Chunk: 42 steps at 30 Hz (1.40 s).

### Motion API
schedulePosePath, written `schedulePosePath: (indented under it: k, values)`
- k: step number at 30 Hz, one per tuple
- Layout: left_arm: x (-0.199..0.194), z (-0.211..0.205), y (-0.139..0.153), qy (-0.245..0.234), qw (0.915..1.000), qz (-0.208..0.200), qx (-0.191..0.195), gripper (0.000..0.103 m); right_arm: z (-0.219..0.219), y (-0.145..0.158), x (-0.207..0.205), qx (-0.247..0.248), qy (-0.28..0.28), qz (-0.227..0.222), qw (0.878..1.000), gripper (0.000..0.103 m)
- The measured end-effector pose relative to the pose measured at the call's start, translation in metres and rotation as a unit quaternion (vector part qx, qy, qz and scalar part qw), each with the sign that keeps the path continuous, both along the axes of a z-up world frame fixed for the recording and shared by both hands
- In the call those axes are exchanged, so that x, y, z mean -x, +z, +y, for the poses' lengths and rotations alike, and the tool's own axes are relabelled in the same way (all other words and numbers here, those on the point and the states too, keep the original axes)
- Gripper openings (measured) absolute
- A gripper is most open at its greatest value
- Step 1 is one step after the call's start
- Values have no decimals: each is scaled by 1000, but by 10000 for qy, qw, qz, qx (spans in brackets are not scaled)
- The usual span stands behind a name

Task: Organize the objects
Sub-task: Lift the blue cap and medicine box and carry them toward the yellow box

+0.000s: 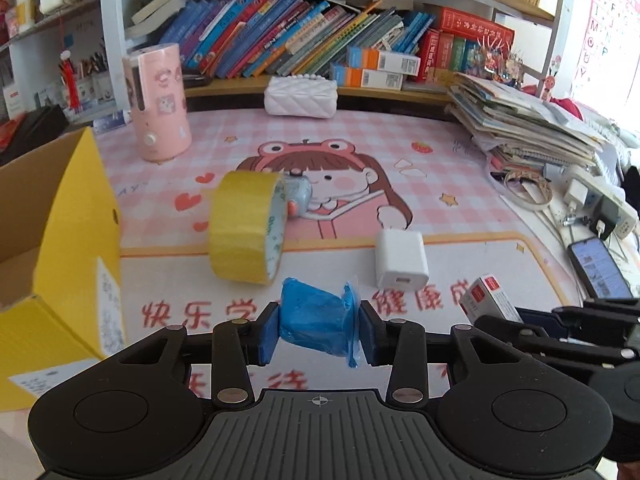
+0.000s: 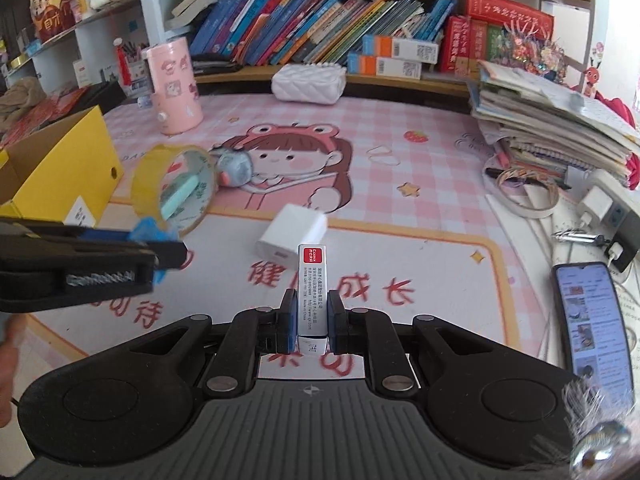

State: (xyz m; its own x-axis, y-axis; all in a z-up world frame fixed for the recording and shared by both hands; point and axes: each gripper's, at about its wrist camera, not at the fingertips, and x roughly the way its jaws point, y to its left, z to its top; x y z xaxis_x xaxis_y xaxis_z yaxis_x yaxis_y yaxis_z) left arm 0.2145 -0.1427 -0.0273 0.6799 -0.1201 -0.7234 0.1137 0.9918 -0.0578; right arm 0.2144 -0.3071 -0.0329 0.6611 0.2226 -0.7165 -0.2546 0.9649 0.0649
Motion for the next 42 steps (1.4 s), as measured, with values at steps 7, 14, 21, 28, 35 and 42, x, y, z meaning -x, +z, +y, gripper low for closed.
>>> schedulePosePath:
  k: [7, 14, 21, 28, 35, 42]
  values:
    - [21, 17, 4, -81, 9997, -56, 226, 38, 16, 8, 17, 102, -50, -101, 9999, 14]
    - [45, 29, 8, -445, 9981, -156, 390, 38, 27, 16, 50, 218, -353, -174, 9990, 14]
    - [77, 64, 8, -537, 9972, -184, 484, 38, 51, 17, 86, 239, -639, -108, 9976, 14]
    - [111, 114, 10, -347, 9984, -136, 434, 37, 98, 16, 118, 195, -467, -18, 9987, 14]
    - [140, 156, 10, -93, 9991, -123, 396, 37, 143, 14, 145, 130, -195, 35, 9997, 14]
    - [162, 188, 13, 74, 9992, -186, 353, 37, 178, 12, 163, 79, 30, 52, 10000, 14]
